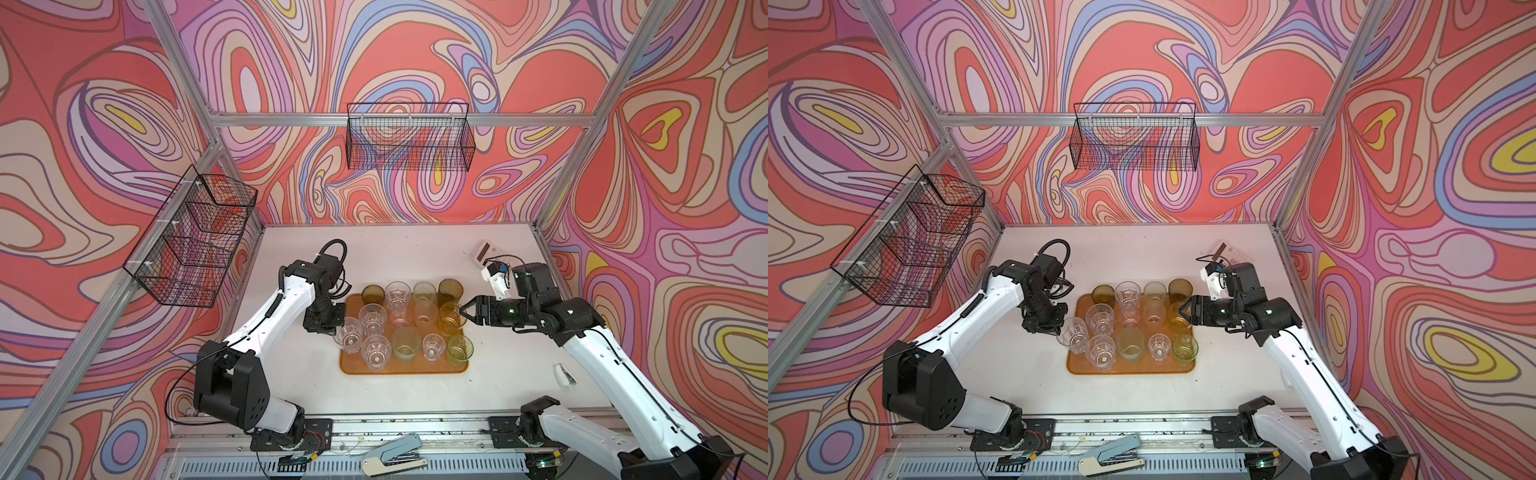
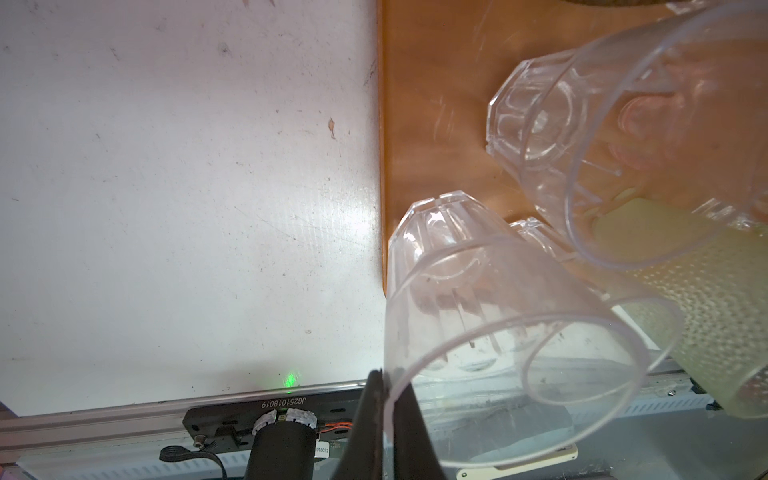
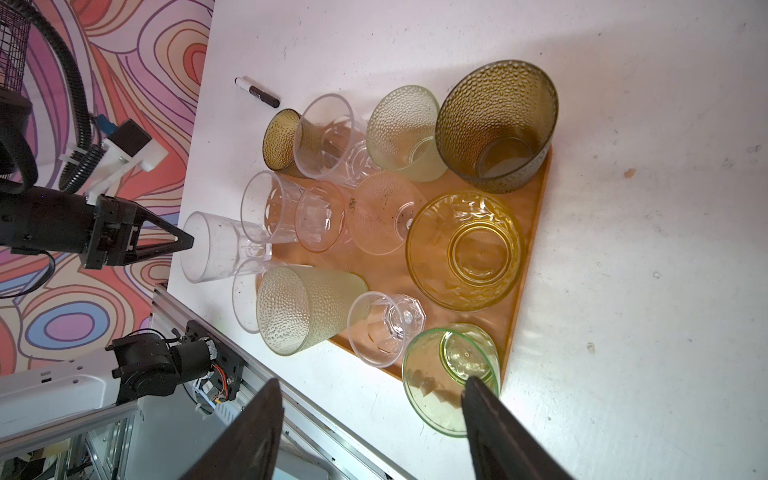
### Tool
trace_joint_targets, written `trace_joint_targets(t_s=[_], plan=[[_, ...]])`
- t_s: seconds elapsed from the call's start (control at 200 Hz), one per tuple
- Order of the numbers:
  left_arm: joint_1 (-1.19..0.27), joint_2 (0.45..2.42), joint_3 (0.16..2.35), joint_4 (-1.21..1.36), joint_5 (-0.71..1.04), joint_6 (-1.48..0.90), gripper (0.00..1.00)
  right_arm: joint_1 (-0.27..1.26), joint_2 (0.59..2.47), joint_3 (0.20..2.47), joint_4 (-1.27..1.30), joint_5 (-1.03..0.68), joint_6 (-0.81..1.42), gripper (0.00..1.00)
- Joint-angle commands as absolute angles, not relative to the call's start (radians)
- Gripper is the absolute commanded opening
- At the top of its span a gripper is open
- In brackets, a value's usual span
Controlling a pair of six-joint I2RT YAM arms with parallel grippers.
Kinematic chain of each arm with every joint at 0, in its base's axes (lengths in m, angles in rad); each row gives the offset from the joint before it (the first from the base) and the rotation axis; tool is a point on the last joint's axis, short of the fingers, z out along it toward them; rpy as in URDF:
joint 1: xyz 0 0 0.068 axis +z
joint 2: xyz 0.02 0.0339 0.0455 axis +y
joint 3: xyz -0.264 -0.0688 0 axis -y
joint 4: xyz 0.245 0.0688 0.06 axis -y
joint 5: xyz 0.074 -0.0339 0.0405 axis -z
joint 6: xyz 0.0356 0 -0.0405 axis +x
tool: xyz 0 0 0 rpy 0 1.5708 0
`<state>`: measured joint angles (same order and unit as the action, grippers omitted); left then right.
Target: Place the glasses into the tray
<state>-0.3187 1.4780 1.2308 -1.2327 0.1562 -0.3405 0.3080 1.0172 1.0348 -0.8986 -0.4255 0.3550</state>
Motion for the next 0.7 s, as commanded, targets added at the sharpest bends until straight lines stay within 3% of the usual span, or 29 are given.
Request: trace_joint_targets(t_s=[0.0, 0.696], plan=[[-0.313, 1.496, 1.258, -1.226, 0.156, -0.324, 0.0, 0.307, 1.006, 1.066, -0.915, -0.414, 0.337, 0.71], [-0.317, 1.521, 1.217, -1.16, 0.154, -0.324, 0.0, 0.307, 1.006, 1.063, -0.922, -0.41, 0.334, 0.71]])
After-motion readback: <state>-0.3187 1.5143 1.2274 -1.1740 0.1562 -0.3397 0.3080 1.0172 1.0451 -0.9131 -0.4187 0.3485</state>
